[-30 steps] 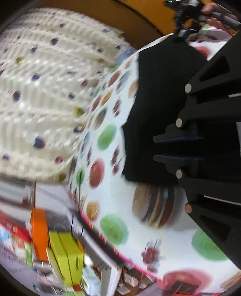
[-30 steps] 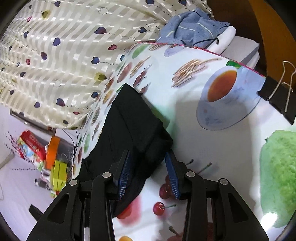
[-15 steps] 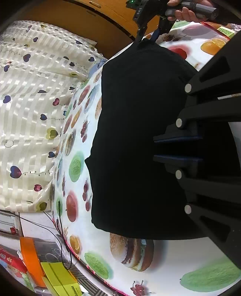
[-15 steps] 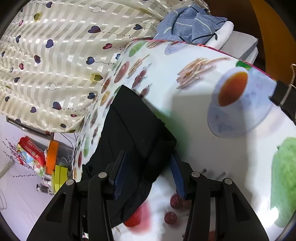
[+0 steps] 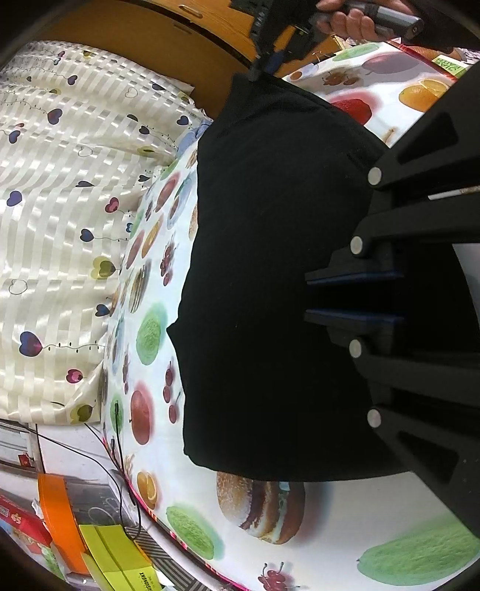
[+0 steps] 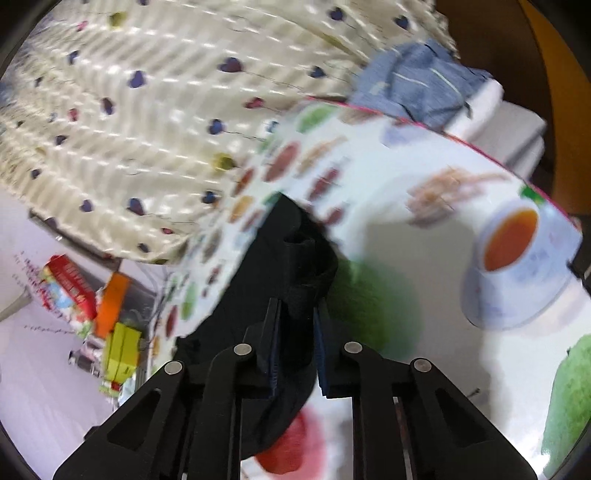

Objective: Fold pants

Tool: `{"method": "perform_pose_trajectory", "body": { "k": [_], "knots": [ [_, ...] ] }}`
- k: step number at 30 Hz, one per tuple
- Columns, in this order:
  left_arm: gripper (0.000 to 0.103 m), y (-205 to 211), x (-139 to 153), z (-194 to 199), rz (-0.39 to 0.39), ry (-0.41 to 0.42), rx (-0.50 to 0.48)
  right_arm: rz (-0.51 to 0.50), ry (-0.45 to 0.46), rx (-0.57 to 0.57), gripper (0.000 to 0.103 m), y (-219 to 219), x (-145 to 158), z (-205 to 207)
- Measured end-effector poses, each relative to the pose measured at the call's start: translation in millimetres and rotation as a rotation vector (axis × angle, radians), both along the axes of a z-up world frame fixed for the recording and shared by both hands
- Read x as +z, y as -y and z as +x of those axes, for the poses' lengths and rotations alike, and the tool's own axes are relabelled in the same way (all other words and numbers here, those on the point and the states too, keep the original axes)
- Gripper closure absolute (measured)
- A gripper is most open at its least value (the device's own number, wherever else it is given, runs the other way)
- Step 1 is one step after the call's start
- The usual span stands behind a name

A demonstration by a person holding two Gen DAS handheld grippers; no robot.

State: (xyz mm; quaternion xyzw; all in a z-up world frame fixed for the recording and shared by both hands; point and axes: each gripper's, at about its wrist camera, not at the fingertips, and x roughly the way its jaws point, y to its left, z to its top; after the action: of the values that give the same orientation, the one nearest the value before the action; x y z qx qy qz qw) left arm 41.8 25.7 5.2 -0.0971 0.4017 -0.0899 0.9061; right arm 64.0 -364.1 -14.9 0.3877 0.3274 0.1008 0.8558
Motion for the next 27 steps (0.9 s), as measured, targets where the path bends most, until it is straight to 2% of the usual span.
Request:
{"method": "perform_pose_trajectory", "body": {
  "k": [7,16,22,27],
  "knots": [
    [0.088,-5.1,1.0,-2.9,-0.042,-0.008,0.002,-0.018,0.115,0.133,0.090,-36.3,36.1,7.6],
    [0.088,-35.0,10.4,-12.6,-0.089,0.014,0.087,-0.062,0.248,0.432,0.092,-129.1,86.9,14.1],
    [0.088,-68.5,8.2,-21.3,-0.112,0.014,0.173,-0.109,0.248,0.637,0.092,-200.2,84.8,11.1],
    [0.088,-90.9,0.1,-30.3,-0.142,-0.007,0.225,-0.155,0.187,0.800,0.091,-254.5,58.9,8.2]
  ]
}}
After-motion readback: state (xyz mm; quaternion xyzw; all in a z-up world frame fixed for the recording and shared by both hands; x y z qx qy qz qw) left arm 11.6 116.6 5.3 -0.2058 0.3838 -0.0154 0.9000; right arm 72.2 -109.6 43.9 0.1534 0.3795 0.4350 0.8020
